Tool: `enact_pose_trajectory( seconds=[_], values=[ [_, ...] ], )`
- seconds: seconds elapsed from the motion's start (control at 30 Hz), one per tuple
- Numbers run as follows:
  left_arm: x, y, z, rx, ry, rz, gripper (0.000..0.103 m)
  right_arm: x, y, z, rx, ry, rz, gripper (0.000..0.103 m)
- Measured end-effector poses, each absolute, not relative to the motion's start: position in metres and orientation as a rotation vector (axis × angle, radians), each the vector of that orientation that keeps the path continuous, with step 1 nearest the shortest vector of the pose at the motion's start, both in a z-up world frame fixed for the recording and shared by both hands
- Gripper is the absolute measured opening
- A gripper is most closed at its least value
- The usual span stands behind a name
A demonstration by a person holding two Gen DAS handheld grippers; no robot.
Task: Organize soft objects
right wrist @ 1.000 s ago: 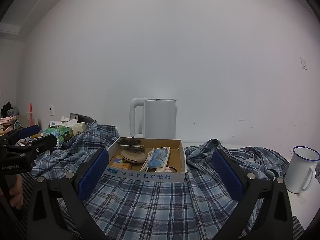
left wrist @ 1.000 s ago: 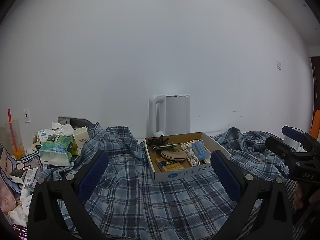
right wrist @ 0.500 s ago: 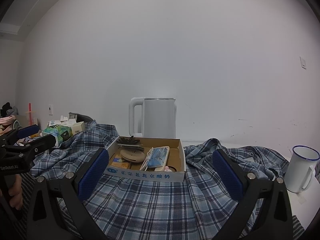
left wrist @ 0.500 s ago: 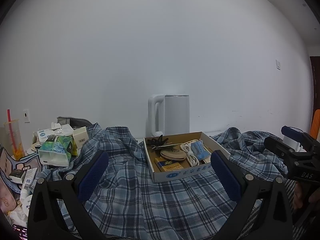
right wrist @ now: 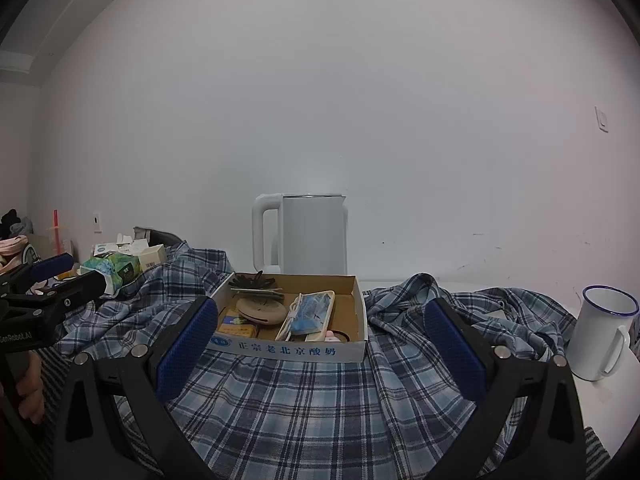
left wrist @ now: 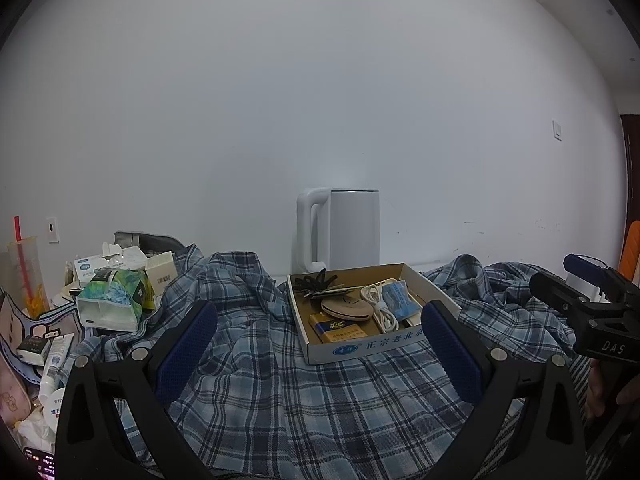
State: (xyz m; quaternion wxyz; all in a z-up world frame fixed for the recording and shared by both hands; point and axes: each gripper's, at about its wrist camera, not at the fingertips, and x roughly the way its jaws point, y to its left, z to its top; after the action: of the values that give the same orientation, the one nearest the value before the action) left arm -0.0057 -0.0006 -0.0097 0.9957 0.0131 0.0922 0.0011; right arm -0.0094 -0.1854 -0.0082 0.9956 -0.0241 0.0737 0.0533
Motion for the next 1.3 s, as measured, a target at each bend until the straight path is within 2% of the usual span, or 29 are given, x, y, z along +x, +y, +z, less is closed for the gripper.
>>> enact_pose_trajectory(
  seconds=[1.3],
  values=[
    [-0.0042,-0.0004,-0.0110,0.023,0.191,0.005,0.103,-0.0072,-0.1834,-0.0091,-0.064,0.154,0.106,0.103]
  ],
)
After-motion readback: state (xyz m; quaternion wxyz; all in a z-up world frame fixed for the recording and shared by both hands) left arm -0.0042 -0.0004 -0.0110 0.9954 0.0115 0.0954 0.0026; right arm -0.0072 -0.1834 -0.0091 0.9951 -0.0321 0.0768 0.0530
